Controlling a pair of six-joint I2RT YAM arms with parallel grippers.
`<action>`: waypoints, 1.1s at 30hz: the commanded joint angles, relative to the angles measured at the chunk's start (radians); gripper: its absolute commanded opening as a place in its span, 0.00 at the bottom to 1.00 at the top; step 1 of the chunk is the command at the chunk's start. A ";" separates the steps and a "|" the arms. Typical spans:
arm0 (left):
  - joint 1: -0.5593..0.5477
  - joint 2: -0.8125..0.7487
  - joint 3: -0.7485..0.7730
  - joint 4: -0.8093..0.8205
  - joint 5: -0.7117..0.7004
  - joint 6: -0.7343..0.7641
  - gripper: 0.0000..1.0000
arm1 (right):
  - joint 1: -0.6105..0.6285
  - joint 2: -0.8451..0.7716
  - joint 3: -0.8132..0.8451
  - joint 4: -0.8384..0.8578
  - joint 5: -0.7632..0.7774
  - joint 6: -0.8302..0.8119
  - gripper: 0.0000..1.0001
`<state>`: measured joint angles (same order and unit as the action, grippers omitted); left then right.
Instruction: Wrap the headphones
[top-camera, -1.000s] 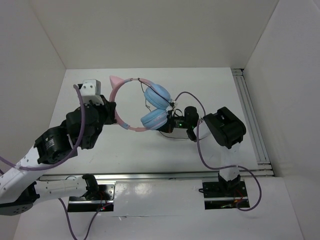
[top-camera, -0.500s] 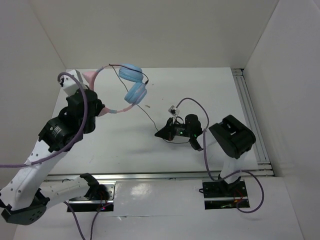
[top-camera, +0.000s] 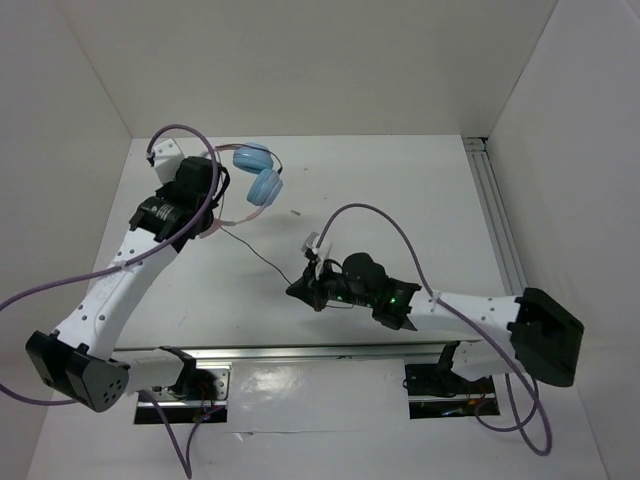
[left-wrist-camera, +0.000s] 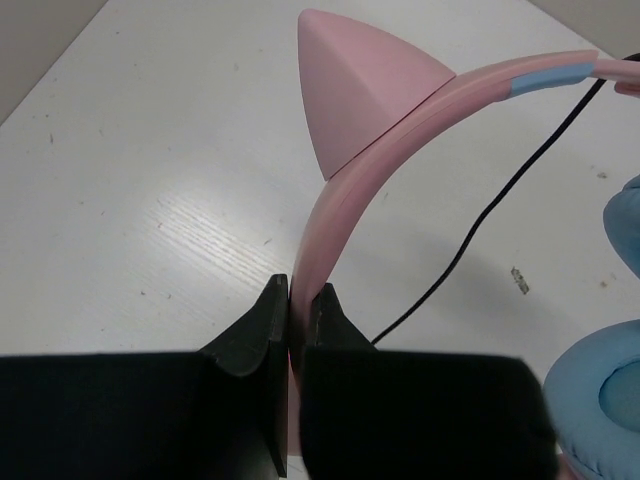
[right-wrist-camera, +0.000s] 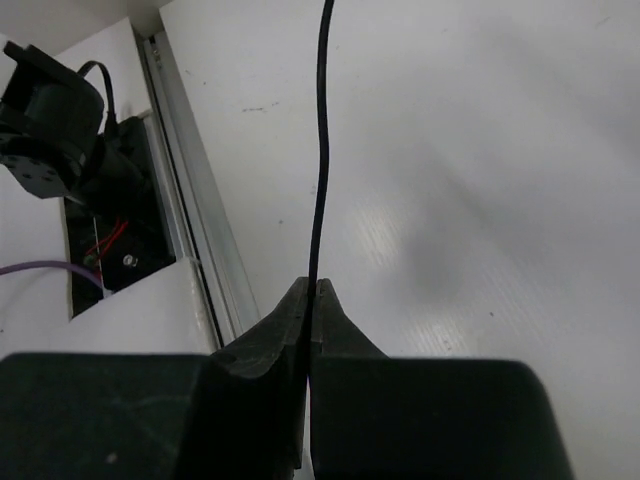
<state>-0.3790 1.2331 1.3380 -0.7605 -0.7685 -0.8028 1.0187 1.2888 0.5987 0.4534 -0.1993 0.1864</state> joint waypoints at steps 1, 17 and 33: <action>0.022 0.011 0.024 0.069 -0.017 -0.059 0.00 | 0.069 -0.138 0.131 -0.209 0.225 -0.109 0.00; -0.041 0.083 0.041 0.021 0.074 0.056 0.00 | 0.096 -0.169 0.434 -0.535 0.442 -0.340 0.00; -0.176 0.077 0.004 -0.042 0.185 0.211 0.00 | 0.017 -0.149 0.596 -0.526 0.431 -0.410 0.00</action>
<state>-0.5247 1.3373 1.3197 -0.8532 -0.6338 -0.6327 1.0458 1.1275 1.1568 -0.0837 0.2241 -0.1898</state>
